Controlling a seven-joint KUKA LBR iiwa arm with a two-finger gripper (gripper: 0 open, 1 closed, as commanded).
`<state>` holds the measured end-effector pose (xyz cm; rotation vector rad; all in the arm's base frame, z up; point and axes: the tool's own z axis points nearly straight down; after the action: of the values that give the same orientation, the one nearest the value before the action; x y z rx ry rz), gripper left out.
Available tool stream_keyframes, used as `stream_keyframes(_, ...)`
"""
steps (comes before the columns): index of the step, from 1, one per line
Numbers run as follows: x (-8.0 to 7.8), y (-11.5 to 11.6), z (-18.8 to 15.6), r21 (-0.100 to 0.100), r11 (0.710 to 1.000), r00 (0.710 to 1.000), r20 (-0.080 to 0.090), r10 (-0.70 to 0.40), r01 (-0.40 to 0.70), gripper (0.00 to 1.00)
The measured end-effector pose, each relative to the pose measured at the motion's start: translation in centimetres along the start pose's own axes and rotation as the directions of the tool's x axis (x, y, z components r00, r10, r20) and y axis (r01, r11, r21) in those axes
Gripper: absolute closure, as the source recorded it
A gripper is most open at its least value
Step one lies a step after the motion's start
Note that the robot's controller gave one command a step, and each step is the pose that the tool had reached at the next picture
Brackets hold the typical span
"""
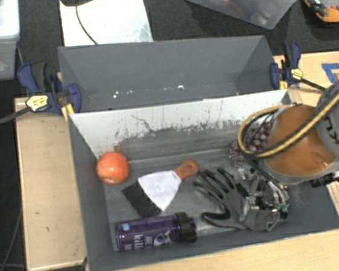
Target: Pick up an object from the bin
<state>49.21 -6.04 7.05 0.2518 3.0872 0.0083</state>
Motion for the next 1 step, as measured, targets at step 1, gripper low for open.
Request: stream_keyframes(1, -0.02, 0.0, -0.01, 0.0, 1.0, 1.0, 0.001, -0.001, 0.001, 0.0)
